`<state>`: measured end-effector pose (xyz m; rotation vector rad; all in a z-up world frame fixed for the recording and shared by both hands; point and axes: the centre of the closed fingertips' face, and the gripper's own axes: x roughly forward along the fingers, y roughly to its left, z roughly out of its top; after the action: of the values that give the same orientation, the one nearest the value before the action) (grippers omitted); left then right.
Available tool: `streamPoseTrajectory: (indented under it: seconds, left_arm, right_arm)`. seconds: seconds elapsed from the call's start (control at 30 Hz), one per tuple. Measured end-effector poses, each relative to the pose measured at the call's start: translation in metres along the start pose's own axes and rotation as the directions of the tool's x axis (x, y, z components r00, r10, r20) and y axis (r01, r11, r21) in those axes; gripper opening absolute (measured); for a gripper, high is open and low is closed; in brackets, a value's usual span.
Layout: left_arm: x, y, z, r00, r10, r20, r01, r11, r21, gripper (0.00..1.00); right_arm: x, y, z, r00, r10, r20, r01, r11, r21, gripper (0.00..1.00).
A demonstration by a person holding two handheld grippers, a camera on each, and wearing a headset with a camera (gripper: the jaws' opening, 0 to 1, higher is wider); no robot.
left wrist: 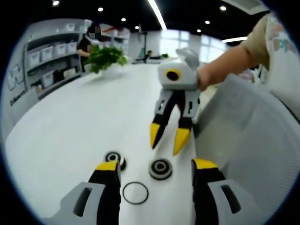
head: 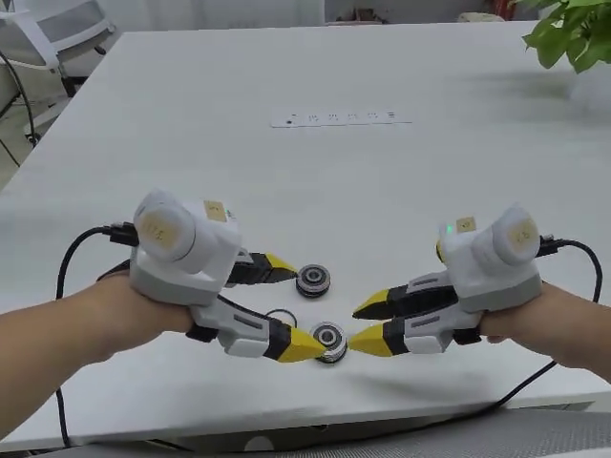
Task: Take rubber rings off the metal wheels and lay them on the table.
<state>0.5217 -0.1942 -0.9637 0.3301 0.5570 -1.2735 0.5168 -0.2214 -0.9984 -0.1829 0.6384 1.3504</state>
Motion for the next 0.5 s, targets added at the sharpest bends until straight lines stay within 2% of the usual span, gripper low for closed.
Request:
streamPoseTrajectory:
  seconds: [0.13,0.5]
  left_arm:
    - [0.007,-0.003,-0.004,0.9997,-0.018,-0.017,0.018,1.0,-0.001,0.55]
    - [0.021,-0.008,-0.011,0.9979,-0.049,-0.042,0.049,0.999,-0.002,0.41]
  right_arm:
    - [0.004,-0.001,-0.007,0.9995,0.004,-0.03,-0.005,1.0,-0.018,0.21]
    - [0.014,0.001,-0.013,0.9983,0.022,-0.054,-0.024,0.999,-0.037,0.18]
